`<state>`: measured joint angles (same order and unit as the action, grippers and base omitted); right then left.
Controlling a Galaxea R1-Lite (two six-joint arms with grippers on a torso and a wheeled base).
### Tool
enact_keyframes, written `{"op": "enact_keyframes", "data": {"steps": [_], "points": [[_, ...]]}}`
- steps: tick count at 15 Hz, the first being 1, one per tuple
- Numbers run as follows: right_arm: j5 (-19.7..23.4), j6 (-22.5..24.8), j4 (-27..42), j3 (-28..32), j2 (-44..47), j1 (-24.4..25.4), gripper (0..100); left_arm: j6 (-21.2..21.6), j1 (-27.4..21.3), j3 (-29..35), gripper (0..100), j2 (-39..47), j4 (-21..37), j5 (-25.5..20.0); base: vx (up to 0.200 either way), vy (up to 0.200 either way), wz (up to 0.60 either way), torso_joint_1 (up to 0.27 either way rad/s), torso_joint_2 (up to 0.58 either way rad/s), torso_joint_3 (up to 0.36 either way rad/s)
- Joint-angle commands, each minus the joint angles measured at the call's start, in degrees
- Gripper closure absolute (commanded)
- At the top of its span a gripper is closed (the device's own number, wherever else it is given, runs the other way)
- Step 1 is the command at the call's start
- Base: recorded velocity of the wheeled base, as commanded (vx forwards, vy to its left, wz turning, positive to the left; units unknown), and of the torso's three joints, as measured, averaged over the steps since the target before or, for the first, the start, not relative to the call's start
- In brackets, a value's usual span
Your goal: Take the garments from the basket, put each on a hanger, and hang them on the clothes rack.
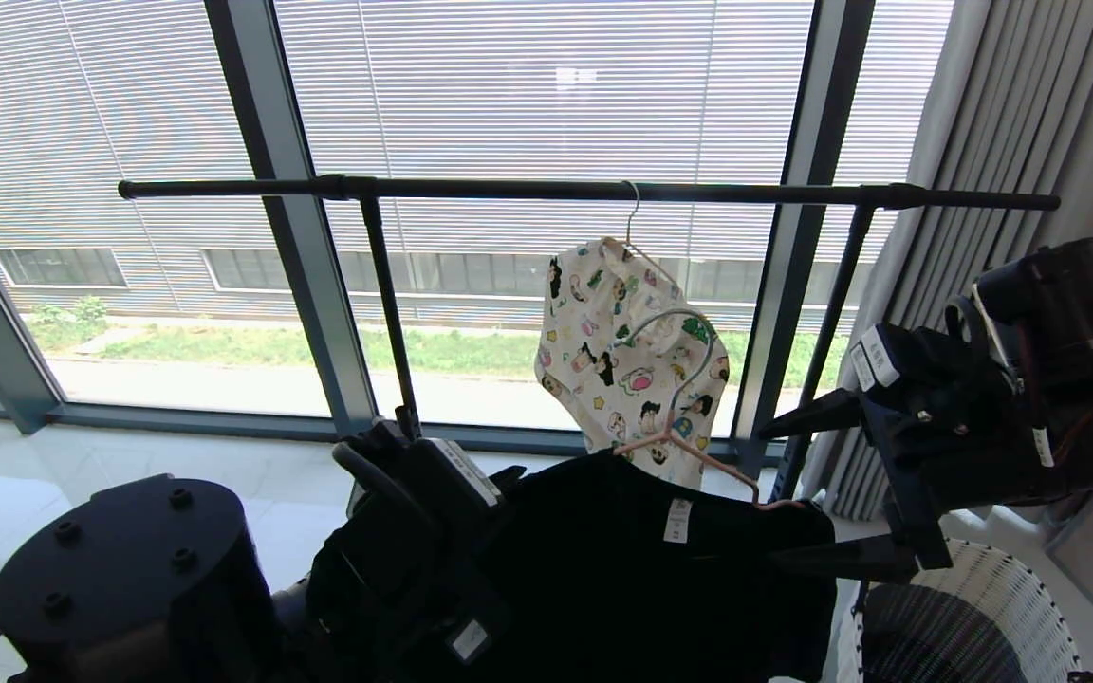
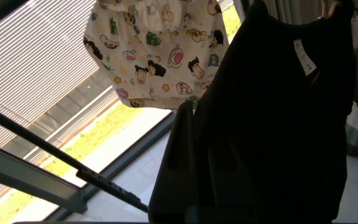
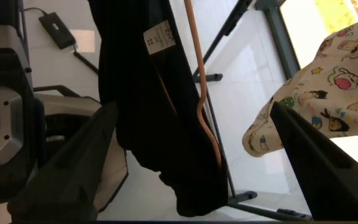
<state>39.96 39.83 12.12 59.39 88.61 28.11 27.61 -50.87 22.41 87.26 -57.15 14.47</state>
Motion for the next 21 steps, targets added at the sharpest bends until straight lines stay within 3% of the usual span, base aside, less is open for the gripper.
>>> {"op": "enact_keyframes", "data": {"steps": [1, 8, 14, 15, 21], "points": [[0.0, -0.1, 0.0, 1.4, 4.4, 2.1, 0, 1.0, -1.0, 0.4, 100, -0.2, -0.1, 0.0, 0.0, 0.0, 0.0, 0.0, 0.0, 0.0], [0.3, -2.4, -0.1, 2.0, 8.2, 2.7, 0, 1.2, -1.2, 2.3, 100, -0.2, -0.1, 0.1, 0.0, 0.0, 0.0, 0.0, 0.0, 0.0], [0.6, -3.7, -4.6, 2.0, 10.6, 3.8, 0, 1.2, -2.4, 2.4, 100, -0.2, -0.1, 0.4, 0.0, 0.0, 0.0, 0.0, 0.0, 0.0], [0.6, -4.0, -4.9, 2.0, 10.6, 4.2, 100, 1.2, -2.5, 2.4, 100, -0.2, -0.1, 0.4, 0.0, 0.0, 0.0, 0.0, 0.0, 0.0], [0.3, -3.9, -9.5, 1.8, 10.8, 4.7, 100, 1.2, -2.6, 2.1, 100, -0.2, -0.1, 0.4, 0.0, 0.0, 0.0, 0.0, 0.0, 0.0]]}}
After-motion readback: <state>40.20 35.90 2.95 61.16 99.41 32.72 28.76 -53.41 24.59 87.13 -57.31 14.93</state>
